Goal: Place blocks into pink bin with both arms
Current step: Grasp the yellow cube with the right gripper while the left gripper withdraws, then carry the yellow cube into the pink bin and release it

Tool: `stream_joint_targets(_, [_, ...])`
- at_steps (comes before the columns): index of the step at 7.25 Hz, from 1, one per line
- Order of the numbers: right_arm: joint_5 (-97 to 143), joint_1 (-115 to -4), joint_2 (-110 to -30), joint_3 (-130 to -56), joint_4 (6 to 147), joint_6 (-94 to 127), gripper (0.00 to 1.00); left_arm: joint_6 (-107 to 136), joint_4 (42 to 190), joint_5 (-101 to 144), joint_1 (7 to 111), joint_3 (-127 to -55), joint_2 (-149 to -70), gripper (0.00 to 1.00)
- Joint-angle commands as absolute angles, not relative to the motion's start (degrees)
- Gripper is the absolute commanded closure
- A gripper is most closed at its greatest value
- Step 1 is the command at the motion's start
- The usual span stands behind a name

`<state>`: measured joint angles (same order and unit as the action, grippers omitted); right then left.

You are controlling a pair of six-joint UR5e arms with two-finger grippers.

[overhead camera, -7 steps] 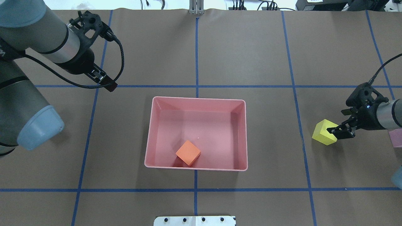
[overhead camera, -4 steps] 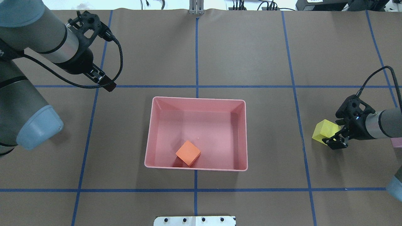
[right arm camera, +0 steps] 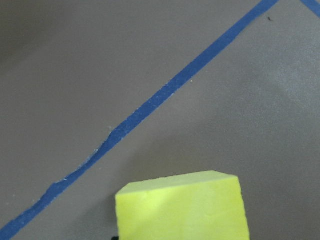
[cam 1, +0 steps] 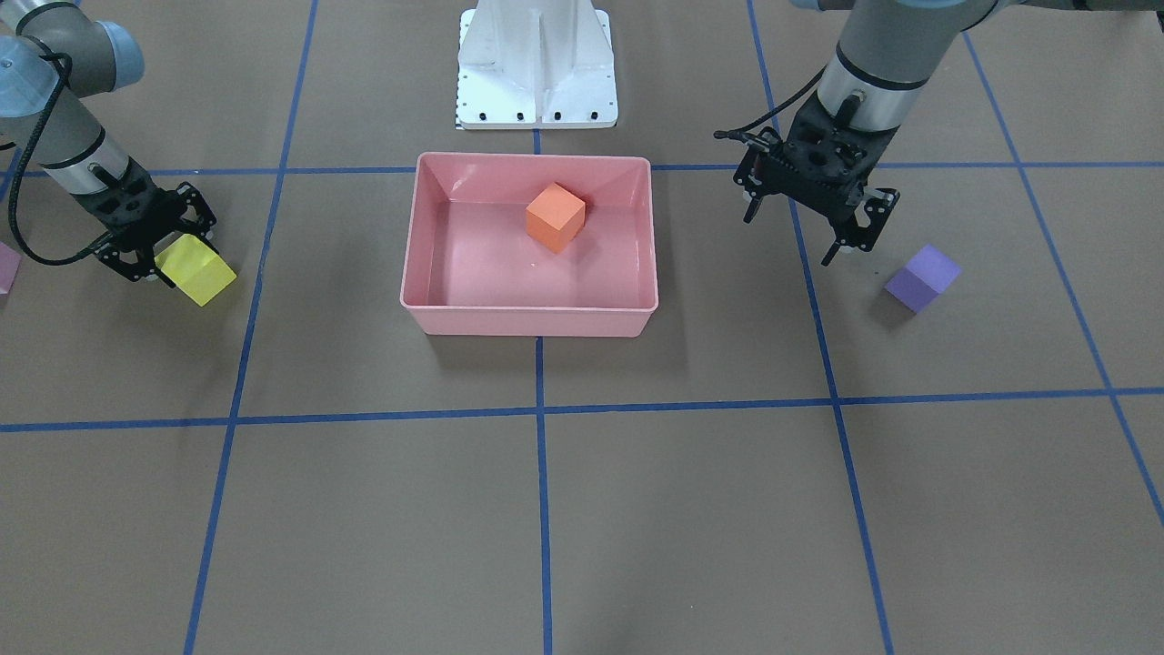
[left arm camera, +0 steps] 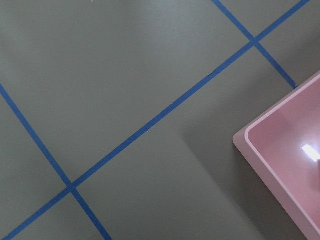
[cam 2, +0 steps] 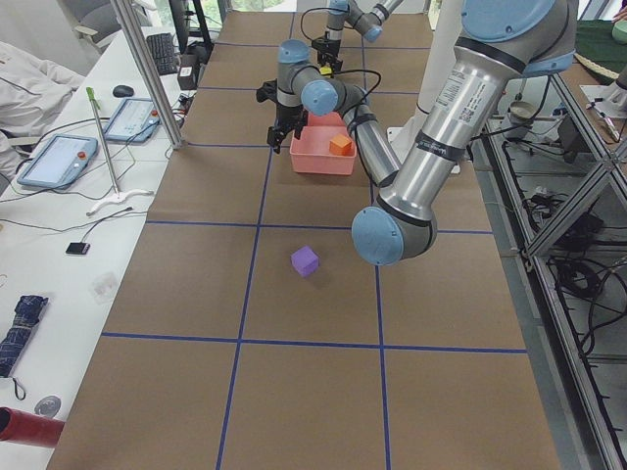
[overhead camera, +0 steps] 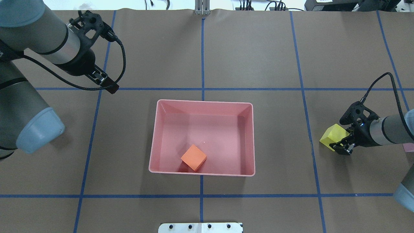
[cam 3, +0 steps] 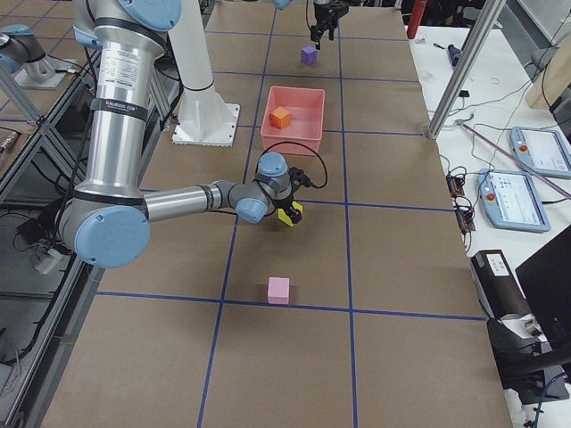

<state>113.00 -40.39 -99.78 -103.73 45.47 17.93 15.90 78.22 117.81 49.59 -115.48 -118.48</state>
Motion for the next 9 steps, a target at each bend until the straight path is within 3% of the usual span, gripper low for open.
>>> stream_joint_targets(1, [113.64, -41.48, -99.41, -108.42, 50.23, 23.24, 1.0, 9.89, 78.31, 118.99, 52.8, -114.62, -117.52, 0.0])
stream_joint_targets(4, [116.97, -41.57, -89.17, -114.59, 61.38, 48.96, 1.0, -3.06, 90.37, 119.53, 58.7, -114.0, -103.85, 0.0])
stream_joint_targets(6, [116.63, -40.44, -77.58, -119.51, 78.23, 61.29, 1.0, -4.57, 104.52, 119.62, 59.33, -112.95, -92.95, 0.0])
stream_joint_targets(8, [114.1, -36.93, -62.92, -119.71, 96.24, 70.97, 0.95, -4.4, 119.02, 120.23, 59.24, -107.26, -86.77, 0.0])
stream_joint_targets(9, [107.9, -32.56, -58.93, -119.45, 101.03, 74.15, 0.87, -4.13, 122.57, 121.1, 59.24, -104.01, -86.75, 0.0])
